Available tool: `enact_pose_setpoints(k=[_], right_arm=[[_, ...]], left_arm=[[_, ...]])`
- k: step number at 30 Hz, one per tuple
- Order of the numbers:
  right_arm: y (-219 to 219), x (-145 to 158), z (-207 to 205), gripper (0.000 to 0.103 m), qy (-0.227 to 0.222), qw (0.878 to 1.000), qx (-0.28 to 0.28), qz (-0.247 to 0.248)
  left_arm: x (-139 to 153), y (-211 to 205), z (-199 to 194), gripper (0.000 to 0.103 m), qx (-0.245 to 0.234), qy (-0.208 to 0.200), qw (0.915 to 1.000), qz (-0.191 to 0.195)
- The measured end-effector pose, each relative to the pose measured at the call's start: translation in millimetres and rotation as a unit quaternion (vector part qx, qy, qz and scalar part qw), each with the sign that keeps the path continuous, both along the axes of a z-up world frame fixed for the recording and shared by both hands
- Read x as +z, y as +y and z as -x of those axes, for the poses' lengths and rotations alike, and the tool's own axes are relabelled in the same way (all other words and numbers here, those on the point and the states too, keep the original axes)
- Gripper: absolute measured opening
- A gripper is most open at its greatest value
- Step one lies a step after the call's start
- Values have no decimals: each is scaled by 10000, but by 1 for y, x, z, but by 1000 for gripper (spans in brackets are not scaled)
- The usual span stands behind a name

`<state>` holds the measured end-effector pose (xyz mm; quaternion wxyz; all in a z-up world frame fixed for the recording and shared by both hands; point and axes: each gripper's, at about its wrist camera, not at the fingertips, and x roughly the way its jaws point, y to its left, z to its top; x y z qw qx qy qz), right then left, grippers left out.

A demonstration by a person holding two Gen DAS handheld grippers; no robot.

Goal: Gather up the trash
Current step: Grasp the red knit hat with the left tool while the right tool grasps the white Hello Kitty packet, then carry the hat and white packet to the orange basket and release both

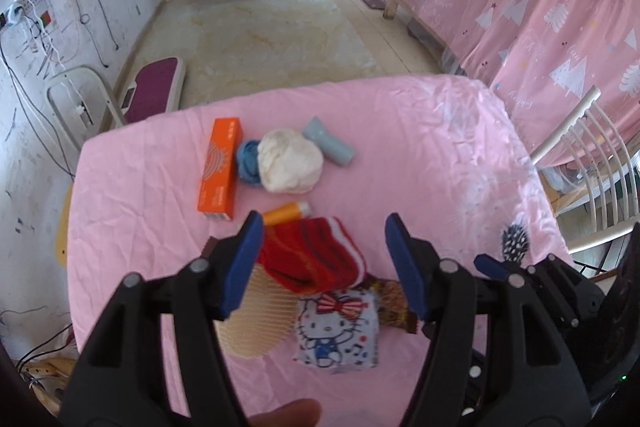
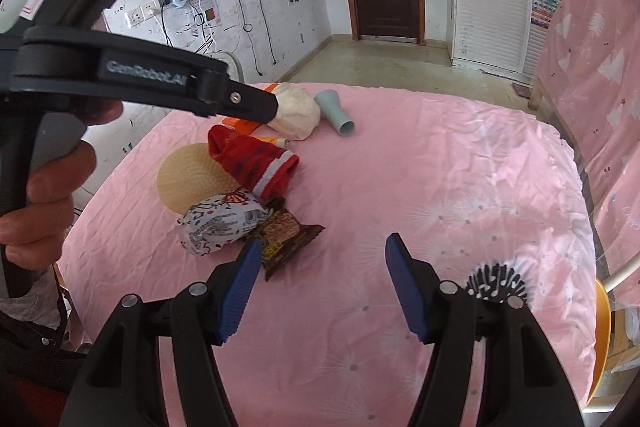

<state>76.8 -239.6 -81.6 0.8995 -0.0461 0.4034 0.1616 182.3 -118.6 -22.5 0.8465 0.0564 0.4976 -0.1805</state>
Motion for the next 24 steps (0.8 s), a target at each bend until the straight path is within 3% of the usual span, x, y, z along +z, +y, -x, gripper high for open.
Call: enact_pose_setpoints(k=[8, 20, 21, 22, 24], right_arm=[[29, 3, 7, 55, 16, 9989, 459, -102], [70, -8, 0, 54, 86, 9971, 749, 24], [72, -9, -1, 52, 91, 9973, 733, 38], [73, -11, -3, 42, 124, 9972, 735, 60], [75, -14, -6, 32, 171, 9973, 699, 110]], left_arm=[[-16, 10, -9, 60, -48, 333, 9994, 129], [-36, 24, -18, 16, 74, 745, 9968, 275], [-37, 25, -18, 13, 113, 745, 9968, 265], [-38, 25, -19, 12, 130, 751, 9967, 272], [-39, 28, -19, 11, 160, 740, 9968, 275]])
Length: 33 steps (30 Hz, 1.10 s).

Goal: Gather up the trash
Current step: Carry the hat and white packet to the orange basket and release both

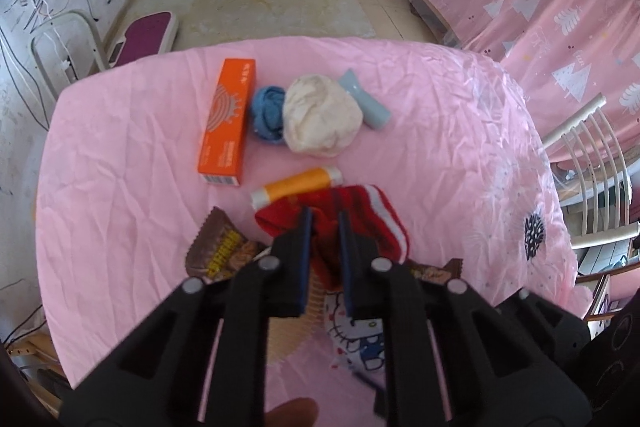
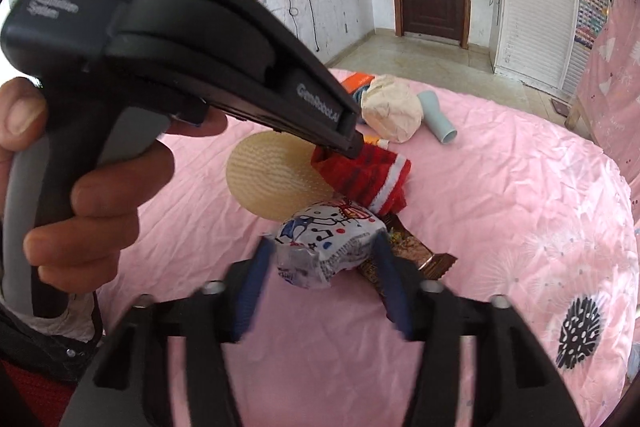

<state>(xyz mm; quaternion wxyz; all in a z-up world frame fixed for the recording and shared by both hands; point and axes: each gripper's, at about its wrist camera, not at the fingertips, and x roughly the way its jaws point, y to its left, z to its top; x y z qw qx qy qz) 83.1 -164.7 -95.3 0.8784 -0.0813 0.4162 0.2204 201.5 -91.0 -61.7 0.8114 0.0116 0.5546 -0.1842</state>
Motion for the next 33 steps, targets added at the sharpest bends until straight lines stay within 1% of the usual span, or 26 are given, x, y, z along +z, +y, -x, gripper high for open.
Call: enact_pose_setpoints(k=[1, 4, 9, 17, 23, 26, 30, 33], right_arm=[[1, -1, -1, 26, 18, 10000, -5, 27], [1, -2, -1, 22, -8, 10000, -5, 38], [-4, 5, 4, 21, -143, 9999, -35, -38], [-35, 26, 19, 21, -415, 9986, -273, -183], [-71, 43, 25, 21, -644, 9958, -596, -276], [-98, 51, 28, 21, -772, 9931, -824, -324], [-125, 62, 34, 21, -902, 9889, -1101, -421], [-153, 69, 43, 21, -1010, 9847, -1331, -499]], left_arm=[[0, 1, 0, 11, 11, -14, 10000, -11], [3, 2, 1, 10, 22, -66, 10000, 10], [19, 3, 5, 10, 82, -288, 9995, 58], [45, -12, 14, 10, 13, -607, 9982, 30], [63, -34, 21, 11, -81, -817, 9966, -1], [71, -50, 24, 11, -183, -891, 9959, -8], [78, -71, 28, 11, -311, -964, 9948, -56], [80, -88, 32, 11, -414, -994, 9941, -105]])
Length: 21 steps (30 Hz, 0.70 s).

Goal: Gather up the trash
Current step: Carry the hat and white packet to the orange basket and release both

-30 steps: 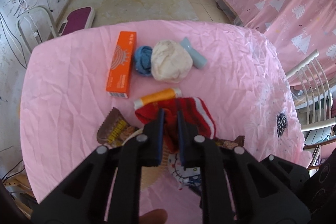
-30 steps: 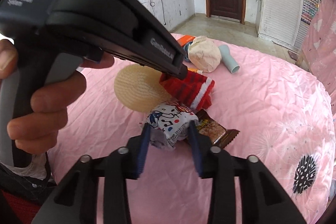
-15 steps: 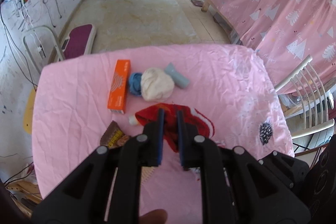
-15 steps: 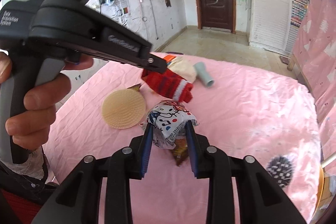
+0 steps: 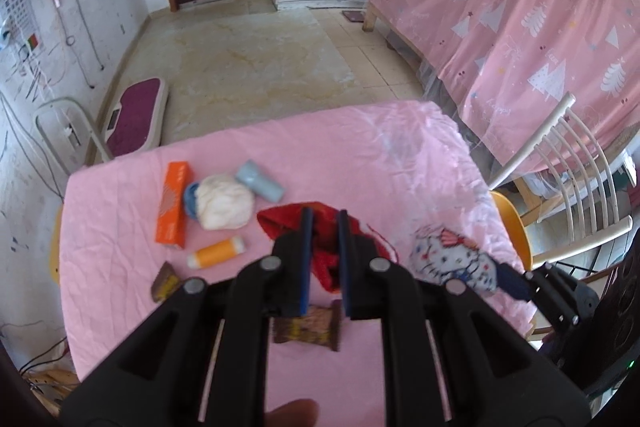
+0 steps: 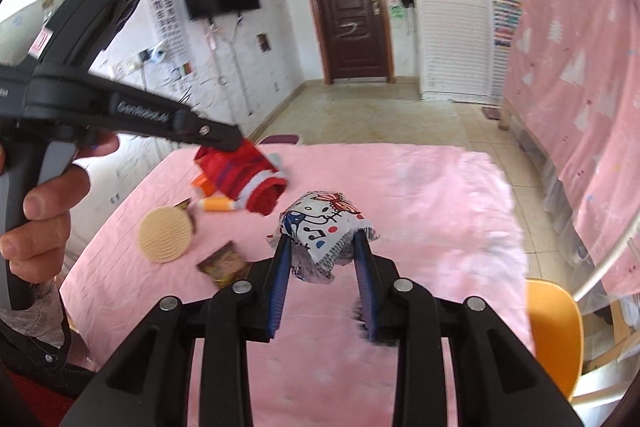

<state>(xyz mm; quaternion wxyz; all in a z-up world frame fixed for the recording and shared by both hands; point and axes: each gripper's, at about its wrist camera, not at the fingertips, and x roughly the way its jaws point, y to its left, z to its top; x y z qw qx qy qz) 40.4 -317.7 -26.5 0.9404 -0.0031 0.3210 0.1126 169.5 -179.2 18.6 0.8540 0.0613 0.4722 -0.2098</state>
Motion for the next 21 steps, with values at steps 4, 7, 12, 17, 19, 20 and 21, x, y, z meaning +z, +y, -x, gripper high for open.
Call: enact_pose_setpoints(k=[4, 7, 12, 17, 19, 20, 21], right_arm=[[-38, 7, 9, 21, -113, 9995, -285, -68], [-65, 9, 17, 21, -184, 9984, -525, -97], [-110, 7, 25, 21, -221, 9950, -963, -146], [-153, 2, 39, 21, -180, 9911, -1311, -154], [-163, -1, 41, 21, -147, 9893, -1444, -148], [-170, -2, 43, 21, -133, 9885, -1496, -148], [-178, -5, 45, 21, -114, 9874, -1574, -150]], left_arm=[[1, -28, 6, 11, -165, -31, 9998, -94], [2, -51, 12, 11, -311, -50, 9994, -159], [3, -90, 22, 11, -602, -91, 9979, -225], [3, -127, 31, 11, -900, -70, 9958, -174], [2, -139, 35, 11, -995, -66, 9949, -178], [1, -145, 36, 11, -1047, -63, 9943, -172], [0, -154, 39, 11, -1135, -63, 9934, -168]])
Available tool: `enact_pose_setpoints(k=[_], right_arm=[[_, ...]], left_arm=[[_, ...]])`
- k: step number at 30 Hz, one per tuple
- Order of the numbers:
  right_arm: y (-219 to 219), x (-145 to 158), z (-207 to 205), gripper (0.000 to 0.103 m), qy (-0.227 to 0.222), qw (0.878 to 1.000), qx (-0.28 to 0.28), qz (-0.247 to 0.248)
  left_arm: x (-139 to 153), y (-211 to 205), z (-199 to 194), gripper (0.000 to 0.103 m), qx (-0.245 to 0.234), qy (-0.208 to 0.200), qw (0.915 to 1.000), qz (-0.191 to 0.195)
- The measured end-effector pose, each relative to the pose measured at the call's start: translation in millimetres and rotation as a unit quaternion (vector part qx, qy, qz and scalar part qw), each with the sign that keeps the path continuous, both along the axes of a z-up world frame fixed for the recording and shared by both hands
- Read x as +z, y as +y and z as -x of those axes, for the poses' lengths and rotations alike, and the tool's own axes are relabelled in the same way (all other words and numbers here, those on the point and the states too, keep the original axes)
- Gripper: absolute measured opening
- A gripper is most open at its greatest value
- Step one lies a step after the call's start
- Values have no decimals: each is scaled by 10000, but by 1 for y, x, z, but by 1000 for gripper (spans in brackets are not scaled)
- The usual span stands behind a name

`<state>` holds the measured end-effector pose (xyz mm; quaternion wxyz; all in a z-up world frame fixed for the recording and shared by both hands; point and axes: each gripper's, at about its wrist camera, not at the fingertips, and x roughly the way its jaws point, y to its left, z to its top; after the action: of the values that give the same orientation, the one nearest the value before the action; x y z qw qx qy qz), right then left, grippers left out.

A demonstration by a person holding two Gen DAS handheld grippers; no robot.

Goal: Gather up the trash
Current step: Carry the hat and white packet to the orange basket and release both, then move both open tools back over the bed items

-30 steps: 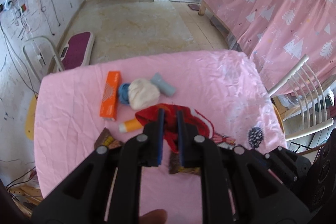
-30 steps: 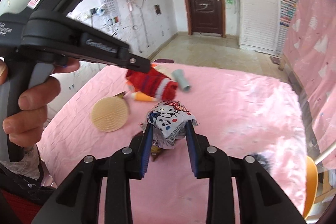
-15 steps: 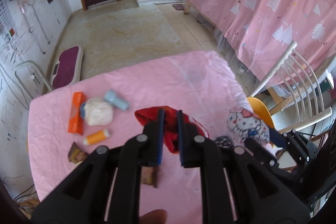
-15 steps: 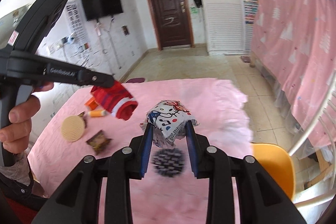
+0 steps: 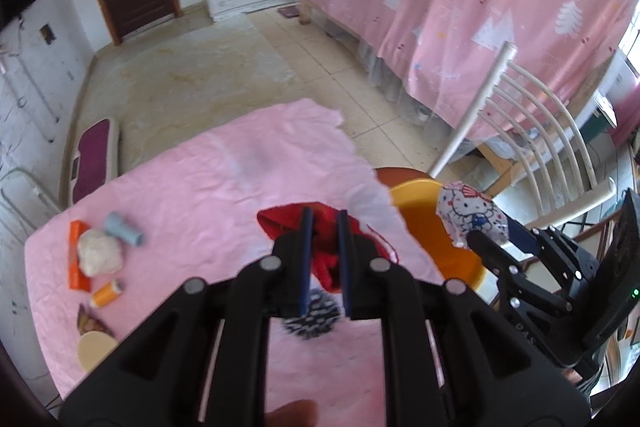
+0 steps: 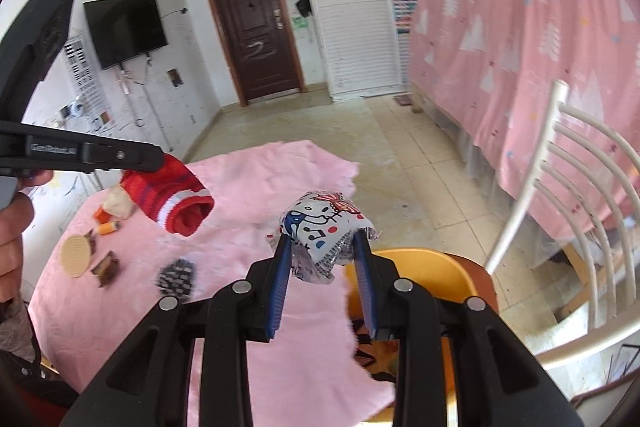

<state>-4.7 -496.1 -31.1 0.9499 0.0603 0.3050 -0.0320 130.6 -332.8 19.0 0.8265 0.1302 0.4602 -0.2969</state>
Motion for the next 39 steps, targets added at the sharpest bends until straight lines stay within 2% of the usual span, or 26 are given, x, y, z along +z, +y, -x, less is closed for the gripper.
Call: enact_pose_setpoints(k=[9, 20, 23, 25, 31, 39], right_arm=[[-40, -28, -1, 21, 190, 9987, -403, -244], [-67, -53, 0, 21, 351, 9958, -670, -511], [-68, -57, -1, 25, 396, 9953, -695, -549], [-66, -60, -2, 28, 448, 9950, -697, -549], [-61, -61, -5, 41, 490, 9954, -674, -475], [-47, -51, -10, 41, 438, 9965, -599, -372]], left_arm=[[-8, -53, 15, 11, -620, 172, 9979, 104], [-26, -107, 25, 11, -1010, 314, 9944, 35], [-30, -114, 24, 25, -1013, 392, 9941, 26], [-32, -116, 24, 39, -1002, 427, 9940, 38], [-32, -107, 20, 40, -874, 449, 9952, 42], [-23, -82, 19, 40, -738, 376, 9965, 139]])
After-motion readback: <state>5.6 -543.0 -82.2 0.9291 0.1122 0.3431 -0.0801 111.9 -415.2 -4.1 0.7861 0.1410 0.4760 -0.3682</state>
